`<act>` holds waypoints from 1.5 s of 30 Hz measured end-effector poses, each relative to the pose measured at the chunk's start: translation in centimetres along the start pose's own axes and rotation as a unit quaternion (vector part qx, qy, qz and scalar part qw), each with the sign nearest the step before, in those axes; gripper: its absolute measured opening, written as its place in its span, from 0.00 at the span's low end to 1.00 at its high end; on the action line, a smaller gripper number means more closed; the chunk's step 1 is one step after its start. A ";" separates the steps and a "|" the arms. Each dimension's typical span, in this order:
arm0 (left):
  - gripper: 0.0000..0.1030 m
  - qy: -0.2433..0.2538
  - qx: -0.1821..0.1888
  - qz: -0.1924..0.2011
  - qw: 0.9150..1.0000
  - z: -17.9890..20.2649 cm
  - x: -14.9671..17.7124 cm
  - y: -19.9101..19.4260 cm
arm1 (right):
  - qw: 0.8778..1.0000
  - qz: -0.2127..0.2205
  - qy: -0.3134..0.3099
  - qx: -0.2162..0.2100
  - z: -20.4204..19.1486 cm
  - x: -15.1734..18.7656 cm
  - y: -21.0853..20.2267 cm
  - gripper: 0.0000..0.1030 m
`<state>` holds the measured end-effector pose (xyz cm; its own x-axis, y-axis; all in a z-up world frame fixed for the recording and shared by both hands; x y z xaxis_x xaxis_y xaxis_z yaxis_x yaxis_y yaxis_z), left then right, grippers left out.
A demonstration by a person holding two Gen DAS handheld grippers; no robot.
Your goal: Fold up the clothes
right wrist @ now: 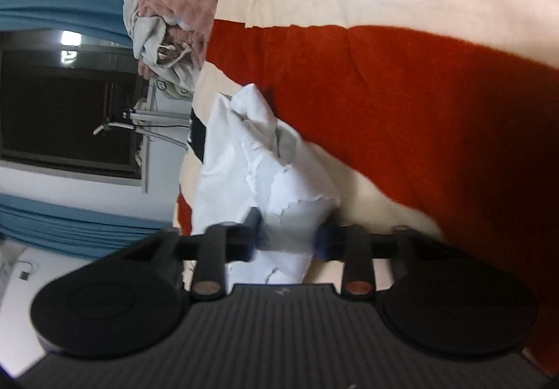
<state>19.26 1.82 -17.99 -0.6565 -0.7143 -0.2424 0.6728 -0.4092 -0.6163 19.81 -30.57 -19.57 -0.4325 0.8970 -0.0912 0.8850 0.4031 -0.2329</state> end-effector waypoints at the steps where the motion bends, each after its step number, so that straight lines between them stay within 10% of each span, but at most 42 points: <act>1: 0.24 0.001 0.001 0.000 1.000 0.0 0.0 0.0 | 1.000 0.002 -0.006 -0.002 -0.2 0.0 -0.1 0.23; 12: 0.22 0.001 0.036 -0.017 0.999 2.3 1.2 -4.0 | 0.996 0.037 -0.073 -0.022 -4.1 0.3 -4.2 0.14; 22: 0.22 0.050 0.038 -0.077 0.995 12.4 3.0 -4.5 | 0.986 0.133 -0.061 -0.075 -11.6 -3.9 -10.7 0.13; 34: 0.22 0.146 -0.022 -0.117 0.982 28.2 4.8 8.7 | 0.989 0.132 -0.072 -0.010 -12.2 -19.7 -8.7 0.14; 42: 0.22 0.264 0.108 -0.036 0.958 44.5 3.8 17.1 | 0.963 0.180 -0.189 -0.070 -17.5 -32.6 -4.9 0.13; 45: 0.22 0.295 0.103 -0.010 0.950 46.1 5.0 20.3 | 0.952 0.194 -0.231 -0.055 -17.0 -35.5 -3.8 0.13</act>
<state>45.39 -36.27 2.85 -0.7053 -0.2877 -0.6479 0.6713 -0.5647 -0.4800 34.76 -60.84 1.04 -0.0758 0.8168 -0.5720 0.9953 0.0964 0.0058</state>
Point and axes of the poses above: each gripper's, at about its wrist camera, not at the fingertips, and y roughly the way its jaws point, z to its right, x to its underside, the point moved 9 cm from there along y, roughly the way its jaws point, and after that the axes turned 12 degrees about -x, right-handed, at the moved point
